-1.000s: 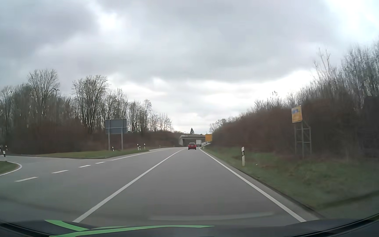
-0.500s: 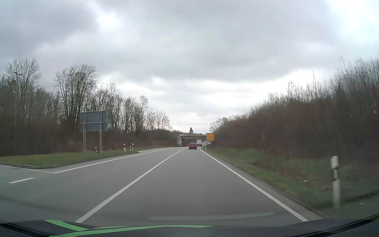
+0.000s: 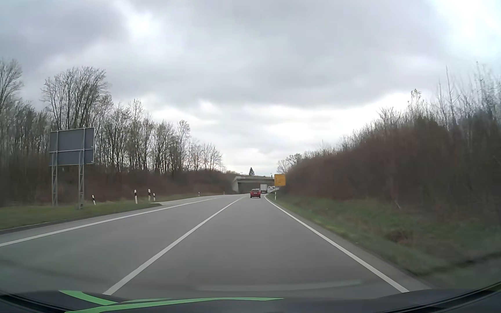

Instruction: Follow the waypoints while adhering to traffic rules and regulations

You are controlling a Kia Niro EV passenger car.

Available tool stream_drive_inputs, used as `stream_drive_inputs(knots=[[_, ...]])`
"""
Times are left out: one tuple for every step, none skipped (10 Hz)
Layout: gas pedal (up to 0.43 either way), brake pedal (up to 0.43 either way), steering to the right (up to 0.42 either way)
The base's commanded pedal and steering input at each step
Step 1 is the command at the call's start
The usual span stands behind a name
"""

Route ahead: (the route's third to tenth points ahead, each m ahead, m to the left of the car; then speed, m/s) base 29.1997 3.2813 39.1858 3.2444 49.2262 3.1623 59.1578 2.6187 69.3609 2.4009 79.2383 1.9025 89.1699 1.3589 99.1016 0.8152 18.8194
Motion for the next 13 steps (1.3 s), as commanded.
stream_drive_inputs(knots=[[0.157, 0.0, 0.003], [0.157, 0.0, 0.003], [0.157, 0.0, 0.003], [0.157, 0.0, 0.003], [0.157, 0.0, 0.003], [0.169, 0.0, 0.003], [0.169, 0.0, 0.003], [0.169, 0.0, 0.003], [0.169, 0.0, 0.003], [0.169, 0.0, 0.003], [0.169, 0.0, 0.003], [0.169, 0.0, 0.003], [0.169, 0.0, 0.003]])
